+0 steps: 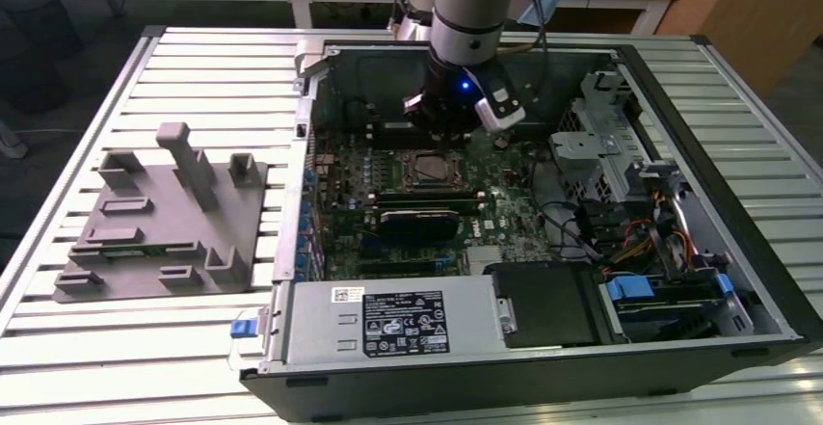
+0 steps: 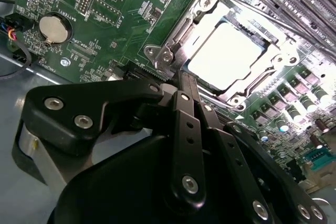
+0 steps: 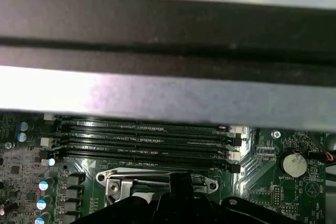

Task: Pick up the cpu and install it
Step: 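Install the second cpu locking lever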

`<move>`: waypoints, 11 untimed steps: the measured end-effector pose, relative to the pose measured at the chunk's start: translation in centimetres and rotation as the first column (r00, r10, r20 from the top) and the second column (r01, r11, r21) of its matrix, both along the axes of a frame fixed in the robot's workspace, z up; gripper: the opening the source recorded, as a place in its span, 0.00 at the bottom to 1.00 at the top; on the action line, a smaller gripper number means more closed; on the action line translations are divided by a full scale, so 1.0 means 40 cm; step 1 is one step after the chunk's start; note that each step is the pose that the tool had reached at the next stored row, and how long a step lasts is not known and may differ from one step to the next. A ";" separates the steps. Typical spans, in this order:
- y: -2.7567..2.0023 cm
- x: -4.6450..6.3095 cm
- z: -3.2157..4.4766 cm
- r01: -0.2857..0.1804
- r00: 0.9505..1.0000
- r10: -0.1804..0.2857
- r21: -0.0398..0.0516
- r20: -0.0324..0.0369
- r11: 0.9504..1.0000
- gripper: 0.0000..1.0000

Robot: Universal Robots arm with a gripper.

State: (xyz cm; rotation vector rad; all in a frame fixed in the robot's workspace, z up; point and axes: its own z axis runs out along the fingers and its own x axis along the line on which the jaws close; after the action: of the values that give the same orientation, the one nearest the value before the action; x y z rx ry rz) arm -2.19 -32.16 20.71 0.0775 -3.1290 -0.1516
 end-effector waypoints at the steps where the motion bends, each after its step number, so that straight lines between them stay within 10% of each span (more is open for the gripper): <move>1: -0.001 0.000 0.000 0.000 1.000 0.000 0.000 0.000 1.000 0.11; 11: -0.009 0.000 0.012 0.000 1.000 0.000 0.000 0.000 1.000 0.11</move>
State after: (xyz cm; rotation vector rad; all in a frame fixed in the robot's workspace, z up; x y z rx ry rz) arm -2.20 -32.52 21.18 0.0774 -3.1293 -0.1518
